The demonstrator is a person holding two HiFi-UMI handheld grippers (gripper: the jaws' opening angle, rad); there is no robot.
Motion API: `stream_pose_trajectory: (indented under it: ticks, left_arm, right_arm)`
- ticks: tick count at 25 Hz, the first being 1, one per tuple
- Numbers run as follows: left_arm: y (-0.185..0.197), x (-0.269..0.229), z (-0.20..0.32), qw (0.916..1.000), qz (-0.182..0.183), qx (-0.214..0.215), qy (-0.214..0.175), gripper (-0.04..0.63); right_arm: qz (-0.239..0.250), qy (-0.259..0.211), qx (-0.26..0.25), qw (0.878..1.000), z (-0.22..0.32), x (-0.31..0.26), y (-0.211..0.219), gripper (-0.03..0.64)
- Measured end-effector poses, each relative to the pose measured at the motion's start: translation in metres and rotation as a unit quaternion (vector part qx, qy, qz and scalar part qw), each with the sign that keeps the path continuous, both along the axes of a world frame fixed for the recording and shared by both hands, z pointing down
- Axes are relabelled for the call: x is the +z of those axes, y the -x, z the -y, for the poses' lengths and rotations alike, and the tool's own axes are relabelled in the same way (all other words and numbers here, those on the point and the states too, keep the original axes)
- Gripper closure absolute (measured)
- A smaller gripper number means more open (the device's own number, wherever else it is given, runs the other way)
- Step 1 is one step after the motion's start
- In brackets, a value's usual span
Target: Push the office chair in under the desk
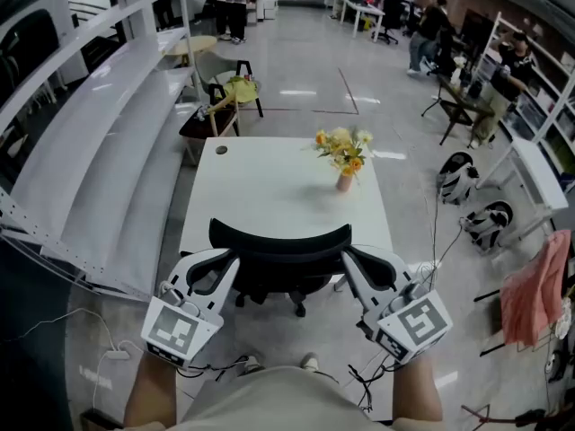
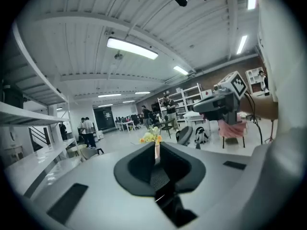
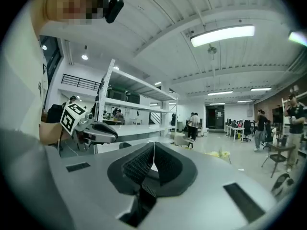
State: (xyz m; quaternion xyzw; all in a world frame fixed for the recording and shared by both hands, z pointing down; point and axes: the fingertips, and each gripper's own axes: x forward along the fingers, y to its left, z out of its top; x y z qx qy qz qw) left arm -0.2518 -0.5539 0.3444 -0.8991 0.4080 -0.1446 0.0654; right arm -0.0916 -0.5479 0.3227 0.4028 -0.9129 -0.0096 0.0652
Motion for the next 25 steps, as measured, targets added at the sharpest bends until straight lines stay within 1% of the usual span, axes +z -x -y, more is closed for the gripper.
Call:
stream_pose_trajectory:
  ticks: [4, 7, 10, 11, 14, 16, 18, 21, 25]
  left_arm:
    - [-0.004, -0.027, -0.005, 0.9988, -0.041, -0.012, -0.025, 0.561]
    - [-0.003, -0.040, -0.005, 0.9975, -0.057, -0.021, -0.035, 0.568]
    - [0.004, -0.043, 0.000, 0.9959, -0.064, -0.031, -0.055, 0.577]
    - [0.006, -0.041, 0.002, 0.9956, -0.067, -0.035, -0.055, 0.581]
    - [0.010, -0.024, 0.009, 0.9956, -0.072, -0.050, -0.035, 0.586]
    - [0.012, -0.013, 0.012, 0.9959, -0.065, -0.058, -0.024, 0.586]
    - [0.013, -0.006, 0.013, 0.9962, -0.059, -0.059, -0.023, 0.586]
    - [0.015, 0.004, 0.012, 0.9964, -0.058, -0.061, -0.011, 0.586]
    - [0.017, 0.011, 0.006, 0.9959, -0.063, -0.065, 0.005, 0.588]
  right_arm:
    - [0.030, -0.034, 0.004, 0.999, -0.011, -0.027, 0.002, 0.607]
    - [0.044, -0.054, 0.014, 0.997, -0.017, -0.042, 0.000, 0.609]
    - [0.037, -0.072, 0.030, 0.996, -0.016, -0.042, -0.001, 0.609]
    - [0.030, -0.072, 0.035, 0.996, -0.014, -0.038, -0.001, 0.609]
    - [0.009, -0.054, 0.044, 0.998, -0.008, -0.017, -0.002, 0.611]
    - [-0.004, -0.036, 0.043, 0.998, -0.005, -0.002, -0.002, 0.611]
    - [-0.013, -0.018, 0.041, 0.999, -0.002, 0.011, -0.002, 0.611]
    - [-0.022, 0.003, 0.041, 0.999, 0.000, 0.025, -0.002, 0.611]
    - [-0.035, 0.017, 0.039, 0.998, -0.002, 0.034, 0.001, 0.611]
